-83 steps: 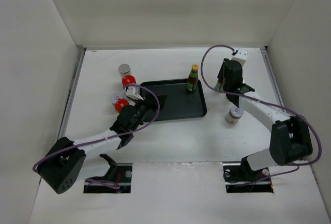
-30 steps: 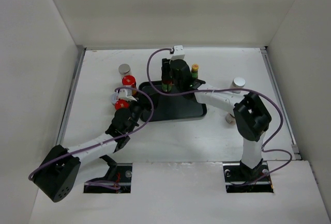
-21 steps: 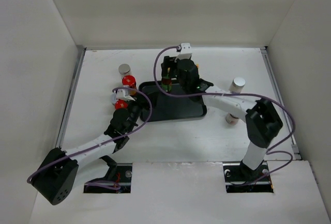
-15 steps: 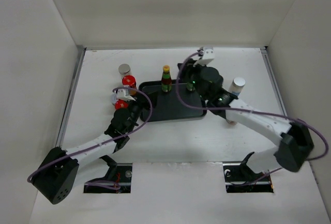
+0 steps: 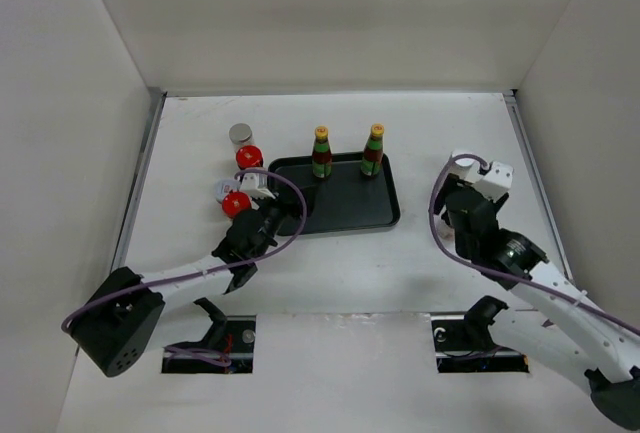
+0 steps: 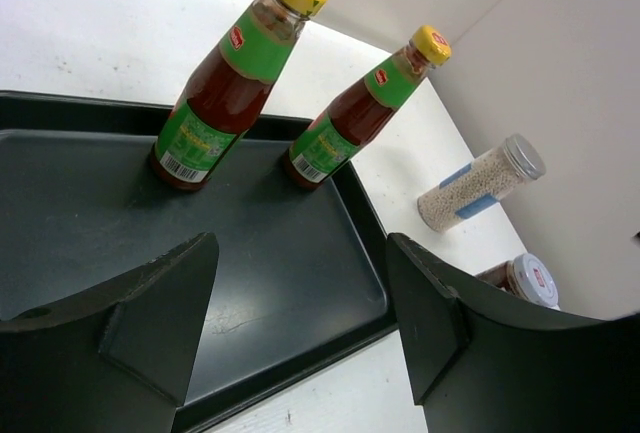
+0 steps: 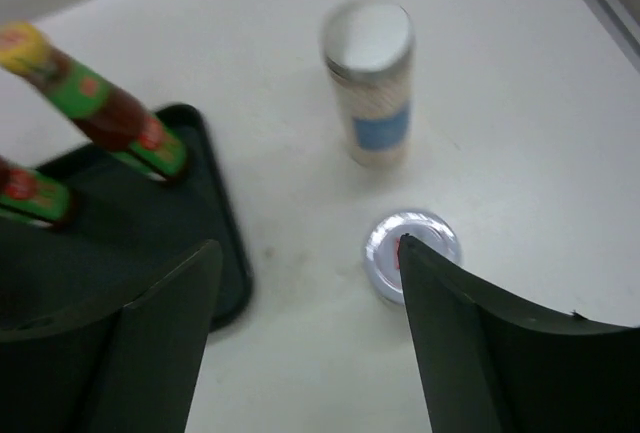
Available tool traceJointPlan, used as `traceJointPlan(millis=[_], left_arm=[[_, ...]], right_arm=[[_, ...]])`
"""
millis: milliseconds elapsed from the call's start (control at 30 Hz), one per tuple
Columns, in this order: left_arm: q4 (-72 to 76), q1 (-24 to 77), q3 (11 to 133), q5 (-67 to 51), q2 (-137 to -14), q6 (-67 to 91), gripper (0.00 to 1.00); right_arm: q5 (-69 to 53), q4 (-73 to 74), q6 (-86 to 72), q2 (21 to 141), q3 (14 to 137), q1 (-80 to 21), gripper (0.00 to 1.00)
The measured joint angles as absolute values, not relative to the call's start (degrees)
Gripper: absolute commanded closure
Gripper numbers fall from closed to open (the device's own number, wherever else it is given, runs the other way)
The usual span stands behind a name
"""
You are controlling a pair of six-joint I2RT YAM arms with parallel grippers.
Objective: Organize the condiment bottles
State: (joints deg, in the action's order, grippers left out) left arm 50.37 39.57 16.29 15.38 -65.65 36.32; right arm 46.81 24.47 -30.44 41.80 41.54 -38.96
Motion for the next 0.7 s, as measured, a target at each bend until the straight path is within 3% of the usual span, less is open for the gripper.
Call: traceJointPlan(millis=[300,700], left_arm=[[50.7,39.8,16.3,15.2,-63.6,36.4,0.33],[50.8,39.8,16.3,15.0,-63.5,36.4,0.33]], right_arm=[[46.7,39.9,-44.1,48.5,37.6,-32.0,0.19],[41.2,29.8,-41.4,52.9,34.9,-24.5,0.22]])
